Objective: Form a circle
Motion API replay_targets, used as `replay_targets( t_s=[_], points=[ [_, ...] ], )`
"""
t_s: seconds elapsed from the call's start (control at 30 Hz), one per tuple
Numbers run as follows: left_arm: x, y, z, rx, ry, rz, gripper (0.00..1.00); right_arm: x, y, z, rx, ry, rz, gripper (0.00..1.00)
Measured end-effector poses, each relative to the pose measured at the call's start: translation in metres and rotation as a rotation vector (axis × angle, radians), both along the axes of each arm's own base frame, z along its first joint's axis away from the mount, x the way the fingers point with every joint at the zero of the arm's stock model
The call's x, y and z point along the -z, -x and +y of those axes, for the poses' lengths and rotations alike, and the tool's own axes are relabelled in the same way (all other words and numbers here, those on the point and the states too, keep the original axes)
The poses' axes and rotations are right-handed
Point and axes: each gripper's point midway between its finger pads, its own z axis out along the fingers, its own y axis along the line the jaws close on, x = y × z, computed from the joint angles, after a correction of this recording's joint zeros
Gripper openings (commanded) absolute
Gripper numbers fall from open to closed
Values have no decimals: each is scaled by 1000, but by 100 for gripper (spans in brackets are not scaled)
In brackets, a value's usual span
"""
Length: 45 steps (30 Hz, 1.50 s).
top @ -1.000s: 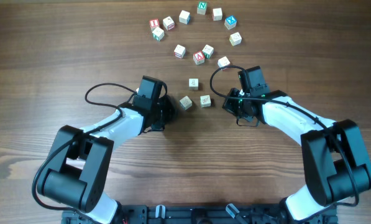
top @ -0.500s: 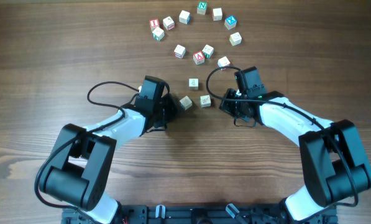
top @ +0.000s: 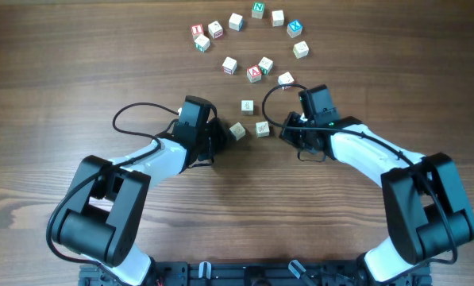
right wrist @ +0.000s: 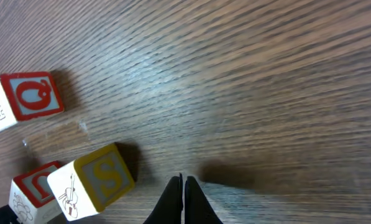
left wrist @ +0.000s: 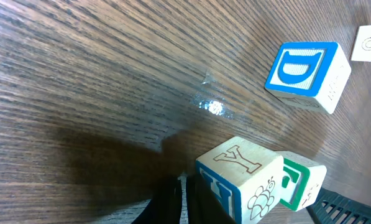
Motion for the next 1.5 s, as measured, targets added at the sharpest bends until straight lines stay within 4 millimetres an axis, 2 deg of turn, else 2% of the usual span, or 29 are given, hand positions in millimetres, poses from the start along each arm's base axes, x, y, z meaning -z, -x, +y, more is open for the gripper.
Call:
replay_targets(
  t_s=[0.4, 0.7, 1.27, 1.5],
  points=[
    [1, 0, 0, 0, -1, 1, 4, 0, 4, 8, -26, 1, 0, 4],
    [0, -2, -1, 2, 6, -7, 4, -1, 4, 10, -30, -10, 0, 4],
    [0, -1, -3, 6, 13, -6, 4, 1, 22, 27, -106, -38, 45, 4],
    [0, -1, -3, 6, 12, -5, 4, -6, 12, 35, -117, -66, -9, 4]
  ],
)
